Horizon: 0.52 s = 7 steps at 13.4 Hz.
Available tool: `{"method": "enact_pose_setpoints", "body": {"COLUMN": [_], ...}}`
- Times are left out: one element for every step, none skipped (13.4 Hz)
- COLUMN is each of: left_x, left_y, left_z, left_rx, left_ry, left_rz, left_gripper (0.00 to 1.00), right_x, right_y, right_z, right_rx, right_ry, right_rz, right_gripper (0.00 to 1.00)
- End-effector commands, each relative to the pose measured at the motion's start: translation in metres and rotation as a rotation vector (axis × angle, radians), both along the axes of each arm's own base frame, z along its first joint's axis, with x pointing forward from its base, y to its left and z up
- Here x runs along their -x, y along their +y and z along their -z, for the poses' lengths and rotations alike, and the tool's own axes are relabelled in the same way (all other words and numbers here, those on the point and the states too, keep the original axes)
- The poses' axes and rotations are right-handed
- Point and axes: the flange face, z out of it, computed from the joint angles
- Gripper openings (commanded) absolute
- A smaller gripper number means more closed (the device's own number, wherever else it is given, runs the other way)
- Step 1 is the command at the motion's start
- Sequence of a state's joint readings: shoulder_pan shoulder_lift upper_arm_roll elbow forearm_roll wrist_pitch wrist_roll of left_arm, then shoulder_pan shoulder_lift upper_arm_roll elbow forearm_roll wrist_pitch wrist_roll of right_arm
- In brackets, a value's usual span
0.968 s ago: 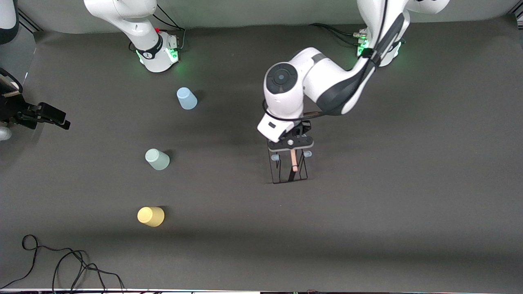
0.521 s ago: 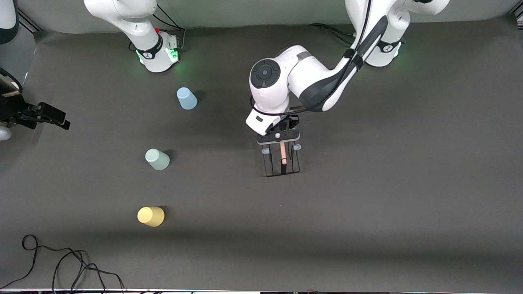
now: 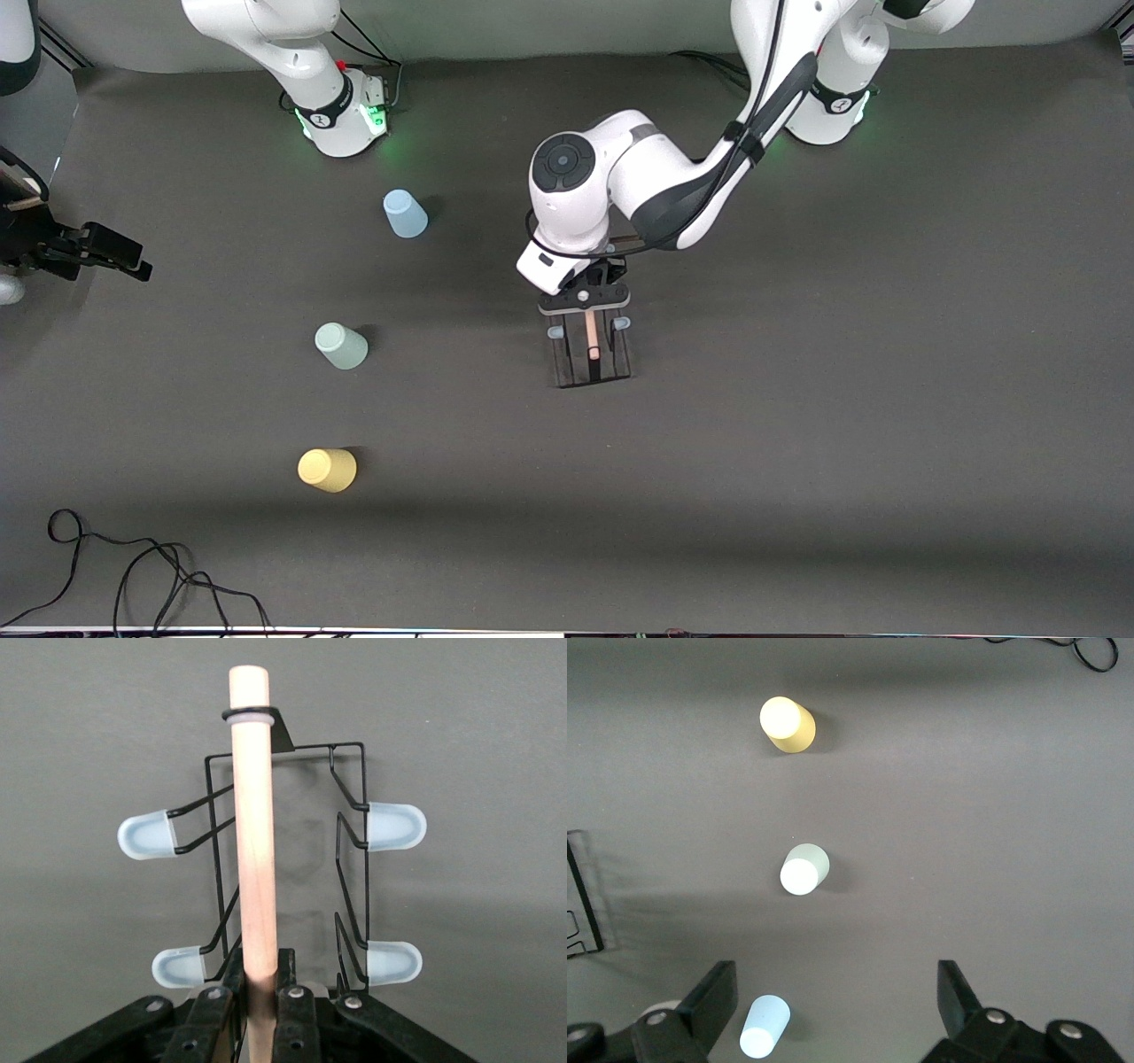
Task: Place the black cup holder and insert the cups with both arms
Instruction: 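Lower the holder onto the table and open the left gripper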
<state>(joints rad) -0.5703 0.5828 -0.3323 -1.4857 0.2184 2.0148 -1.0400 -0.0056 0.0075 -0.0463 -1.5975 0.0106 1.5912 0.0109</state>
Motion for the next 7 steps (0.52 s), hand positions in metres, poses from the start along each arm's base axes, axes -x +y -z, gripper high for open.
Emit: {"method": "enact_pose_setpoints", "body": {"left_x": [-0.0060,-0.0070,-0.0072,-0.0070,-0.0082,-0.0096,-0.0101], "left_y": [-0.0148,-0.0153,-0.0155,-0.0153,-0.0146,-0.0138,-0.0140], "left_z": [-0.0099,-0.0099,-0.0106,-0.0099,-0.0106,-0.0113,-0.0120], "left_rx": [0.032,0.034,0.036,0.034,0.033,0.031,0.029], "left_ry": [-0.018,-0.019,-0.018,-0.018,-0.022,-0.027,-0.034], "left_rz": [-0.016,-0.018,-0.019,-0.017,-0.002,0.003,0.009], "left_gripper": [0.00,0.00,0.00,0.00,0.02,0.33,0.87], "right_x": [-0.0024,-0.0024,-0.0029,-0.0048,-0.0052,-0.0042,-0.0028], "right_y": [0.0016,0.0026,0.0026,0.0024,0.0018,0.0033,0.0035], "right_z": [-0.0037,-0.0037,-0.0028,-0.0010,0.0006,-0.0002,-0.0006], "right_rx": [0.001,-0.001,-0.001,0.001,-0.001,0.001,-0.001], "right_ry": [-0.001,-0.002,0.000,0.002,0.005,0.005,0.005], "right_rz": [0.003,0.002,0.002,0.002,0.006,0.002,0.002], "right_gripper": [1.00,1.00,1.00,1.00,1.00,1.00,1.00]}}
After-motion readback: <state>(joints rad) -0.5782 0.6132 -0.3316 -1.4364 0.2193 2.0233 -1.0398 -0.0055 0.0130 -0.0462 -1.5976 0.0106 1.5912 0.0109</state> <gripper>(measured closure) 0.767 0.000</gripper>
